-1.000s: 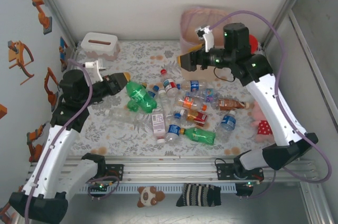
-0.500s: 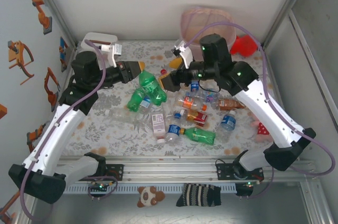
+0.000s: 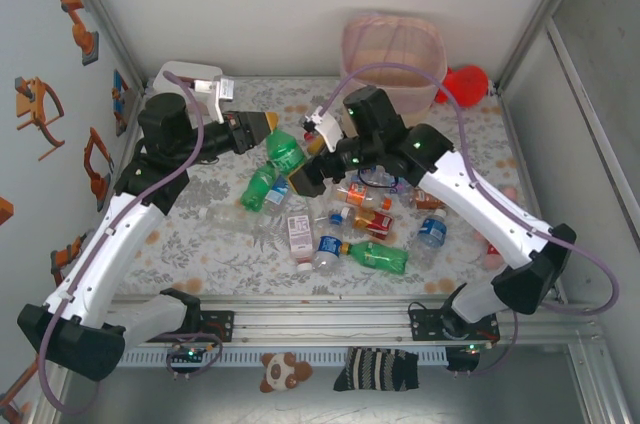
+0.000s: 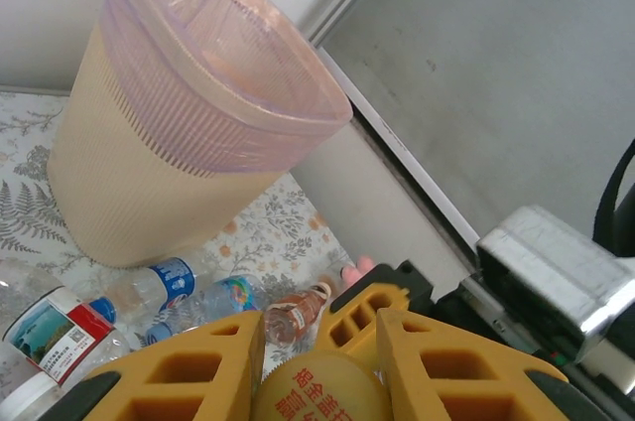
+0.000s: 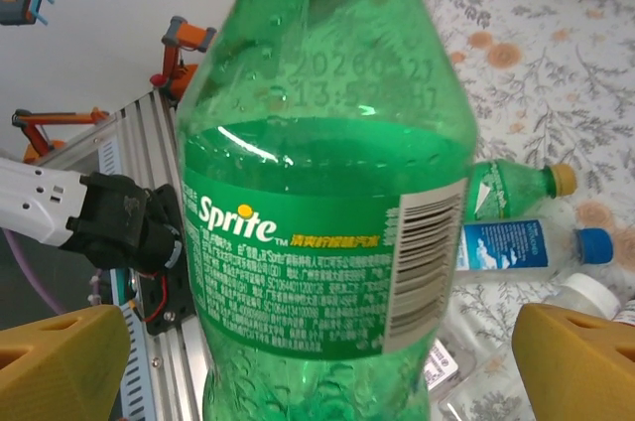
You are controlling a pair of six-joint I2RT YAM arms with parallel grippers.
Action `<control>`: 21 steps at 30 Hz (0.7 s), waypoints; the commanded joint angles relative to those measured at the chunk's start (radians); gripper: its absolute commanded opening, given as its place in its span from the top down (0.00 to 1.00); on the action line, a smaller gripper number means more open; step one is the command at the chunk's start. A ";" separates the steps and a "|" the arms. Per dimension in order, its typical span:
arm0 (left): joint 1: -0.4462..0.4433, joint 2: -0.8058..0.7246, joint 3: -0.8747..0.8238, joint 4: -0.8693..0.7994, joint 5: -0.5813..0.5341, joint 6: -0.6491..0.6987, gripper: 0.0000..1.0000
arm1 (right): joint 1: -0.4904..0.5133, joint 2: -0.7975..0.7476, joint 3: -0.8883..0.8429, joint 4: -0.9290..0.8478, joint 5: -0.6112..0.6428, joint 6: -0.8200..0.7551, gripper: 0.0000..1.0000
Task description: Put the plastic bottles in the bin
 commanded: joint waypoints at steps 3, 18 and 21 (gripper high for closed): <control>-0.005 0.008 0.035 0.033 0.006 0.008 1.00 | 0.022 0.029 0.000 0.031 -0.014 -0.009 0.08; -0.011 0.015 0.032 0.046 0.030 0.008 1.00 | 0.025 0.025 0.013 0.041 -0.003 -0.010 0.32; -0.012 0.016 0.032 0.045 0.032 0.007 1.00 | 0.025 0.025 0.016 0.043 -0.004 -0.009 0.35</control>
